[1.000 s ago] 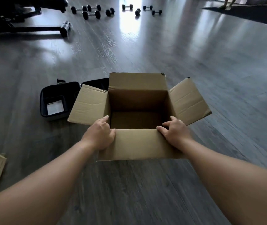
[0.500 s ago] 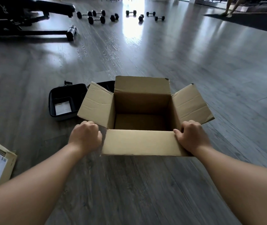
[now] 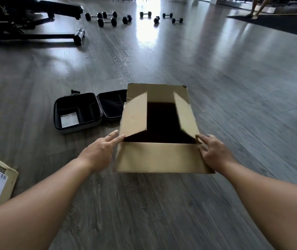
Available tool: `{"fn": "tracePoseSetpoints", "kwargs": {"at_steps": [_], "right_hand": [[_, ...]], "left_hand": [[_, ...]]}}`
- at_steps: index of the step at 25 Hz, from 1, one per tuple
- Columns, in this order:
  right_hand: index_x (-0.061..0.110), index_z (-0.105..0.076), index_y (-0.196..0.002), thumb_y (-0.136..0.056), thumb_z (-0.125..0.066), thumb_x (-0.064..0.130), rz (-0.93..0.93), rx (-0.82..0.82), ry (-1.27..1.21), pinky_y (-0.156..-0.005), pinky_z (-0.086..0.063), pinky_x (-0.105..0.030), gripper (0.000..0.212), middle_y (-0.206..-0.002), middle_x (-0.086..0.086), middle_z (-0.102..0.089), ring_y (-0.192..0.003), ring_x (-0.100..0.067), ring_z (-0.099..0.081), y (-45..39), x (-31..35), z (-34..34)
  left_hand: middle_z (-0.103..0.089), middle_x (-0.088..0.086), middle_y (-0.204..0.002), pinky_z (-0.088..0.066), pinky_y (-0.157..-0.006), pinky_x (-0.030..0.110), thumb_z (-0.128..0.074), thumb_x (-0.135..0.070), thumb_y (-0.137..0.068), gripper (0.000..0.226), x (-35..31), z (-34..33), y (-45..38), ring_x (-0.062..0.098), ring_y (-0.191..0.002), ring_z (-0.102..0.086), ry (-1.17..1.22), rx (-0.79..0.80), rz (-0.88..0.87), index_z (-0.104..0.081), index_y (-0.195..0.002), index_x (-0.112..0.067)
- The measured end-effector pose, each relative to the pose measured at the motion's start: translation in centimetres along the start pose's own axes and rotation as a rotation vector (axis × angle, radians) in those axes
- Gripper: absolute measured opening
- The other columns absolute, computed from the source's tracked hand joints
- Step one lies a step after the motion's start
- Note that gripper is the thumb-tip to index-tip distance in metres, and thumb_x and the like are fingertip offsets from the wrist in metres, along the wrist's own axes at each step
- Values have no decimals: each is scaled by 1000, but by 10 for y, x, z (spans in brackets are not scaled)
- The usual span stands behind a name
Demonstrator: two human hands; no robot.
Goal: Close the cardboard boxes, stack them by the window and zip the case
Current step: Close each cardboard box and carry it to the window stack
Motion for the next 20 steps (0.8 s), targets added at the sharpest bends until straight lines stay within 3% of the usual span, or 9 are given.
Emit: {"fn": "tracePoseSetpoints", "kwargs": {"at_steps": [3, 5, 8, 10, 12, 14, 17, 20], "right_hand": [[27, -56, -143, -105, -47, 22, 25, 69, 29, -114, -30, -38, 39, -163, -1, -31, -145, -29, -34, -1, -3, -4], [25, -55, -144, -104, -41, 8, 31, 137, -33, -118, -24, -38, 46, -164, 6, -28, -148, -24, -30, -1, -4, -4], [26, -55, -144, -97, -38, -10, 48, 184, -79, -122, -25, -38, 62, -163, 10, -28, -149, -19, -28, 1, -12, 1], [25, -55, -143, -97, -42, -11, 72, 192, -113, -122, -25, -33, 60, -163, 8, -28, -149, -16, -28, 1, -17, 1], [17, -58, -141, -100, -47, -8, 51, 224, -316, -114, -29, -18, 49, -161, 3, -32, -144, -12, -33, 0, -19, -3], [13, -68, -124, -101, -50, -2, -2, 214, -559, -99, -40, -10, 33, -146, 1, -52, -133, -12, -45, -2, -16, -6], [29, -71, -100, -101, -58, 13, -57, 70, -623, -76, -51, -20, 20, -107, 4, -74, -99, -22, -69, -9, -13, -4], [27, -71, -98, -94, -69, 28, -164, -69, -556, -79, -58, -45, 4, -92, 5, -75, -90, -27, -71, -15, -10, 2]], "left_hand": [[-10, -21, -164, -35, -113, 39, -40, -12, -101, 68, 2, -8, -8, 15, -139, -32, -50, 37, -26, -19, -154, -47], [-13, -18, -164, -34, -114, 41, -40, -20, -104, 57, 3, -8, -12, 17, -139, -31, -57, 13, -45, -25, -154, -44], [-23, -14, -162, -34, -113, 37, -41, -25, -106, 49, 2, -7, -14, 18, -137, -36, -42, -35, -67, -35, -152, -40], [-30, -16, -159, -36, -111, 36, -42, -25, -105, 47, 2, -3, -15, 17, -133, -42, -34, -49, -86, -40, -149, -41], [-39, -17, -155, -40, -107, 37, -47, -17, -102, 50, 0, 4, -14, 18, -125, -49, -35, -50, -139, -46, -145, -40], [-56, -13, -141, -47, -96, 36, -52, -10, -99, 42, -4, 10, -13, 20, -111, -57, -35, -104, -219, -59, -134, -32], [-69, -4, -108, -46, -81, 31, -52, -19, -101, 18, -3, 14, -13, 19, -99, -62, 105, -202, -134, -65, -113, -19], [-70, -10, -96, -45, -69, 21, -55, -20, -99, 14, 0, 20, -17, 10, -88, -64, 368, -293, 77, -68, -104, -22]]}}
Point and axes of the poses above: each hand's wrist, its own y-axis away from the middle knuckle, its own z-axis out of the back of the hand, x = y × z, the point moved 6 cm from there along -y, towards the middle knuckle
